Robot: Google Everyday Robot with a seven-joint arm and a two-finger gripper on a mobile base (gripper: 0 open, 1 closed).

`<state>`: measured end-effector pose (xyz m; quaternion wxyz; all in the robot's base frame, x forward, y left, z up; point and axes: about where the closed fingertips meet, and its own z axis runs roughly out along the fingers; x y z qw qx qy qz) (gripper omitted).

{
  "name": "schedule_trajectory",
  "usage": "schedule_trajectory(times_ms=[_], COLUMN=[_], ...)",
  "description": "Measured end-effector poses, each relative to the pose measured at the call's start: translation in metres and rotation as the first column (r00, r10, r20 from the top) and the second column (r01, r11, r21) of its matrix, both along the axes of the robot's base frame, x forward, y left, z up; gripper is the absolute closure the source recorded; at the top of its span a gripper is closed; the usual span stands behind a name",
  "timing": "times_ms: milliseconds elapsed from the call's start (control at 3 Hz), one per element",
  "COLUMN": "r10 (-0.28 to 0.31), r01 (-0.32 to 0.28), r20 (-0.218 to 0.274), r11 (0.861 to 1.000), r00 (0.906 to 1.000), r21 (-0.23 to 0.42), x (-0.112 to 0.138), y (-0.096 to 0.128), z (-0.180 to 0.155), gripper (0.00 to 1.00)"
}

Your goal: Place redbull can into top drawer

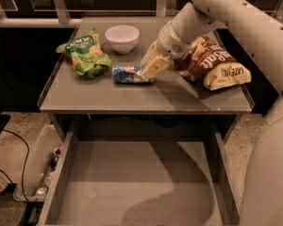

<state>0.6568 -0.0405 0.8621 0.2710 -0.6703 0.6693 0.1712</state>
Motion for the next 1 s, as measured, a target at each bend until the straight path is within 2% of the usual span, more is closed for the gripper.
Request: schedule_trajectory(times_ms=[333,667,1000], r10=[0.0,0.002,0.003], r01=[0.0,-0.002,-0.003], r20=[0.0,-0.019,-0.019], r11=[1.0,1.0,1.0], r00=[1.0,0.9998,0.9998], r21=[0.0,-0.003,-0.003], x=[0.0,0.002,0.002], y=[0.0,0.003,0.003], z=[0.0,-0.01,-0.01], gripper=[0.12,0.0,0.0])
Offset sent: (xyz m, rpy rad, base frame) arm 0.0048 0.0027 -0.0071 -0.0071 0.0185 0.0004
